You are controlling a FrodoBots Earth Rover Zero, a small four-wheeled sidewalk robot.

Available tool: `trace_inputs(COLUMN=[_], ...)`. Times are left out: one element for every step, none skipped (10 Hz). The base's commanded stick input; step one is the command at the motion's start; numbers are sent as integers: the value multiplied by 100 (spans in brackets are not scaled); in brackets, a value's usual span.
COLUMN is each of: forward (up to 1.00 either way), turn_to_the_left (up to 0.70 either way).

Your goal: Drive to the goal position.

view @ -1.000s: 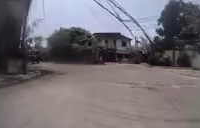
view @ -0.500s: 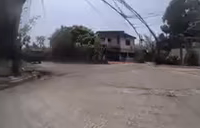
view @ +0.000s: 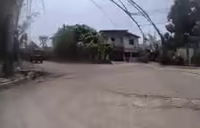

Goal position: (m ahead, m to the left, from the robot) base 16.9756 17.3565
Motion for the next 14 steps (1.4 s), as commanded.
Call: trace_inputs(forward=[100,100,100,100,100,100,100,100,100,100,100,100,100,100], turn_to_the_left=[13,38,37,0,0,0,0,0,0,0,0,0,0,0])
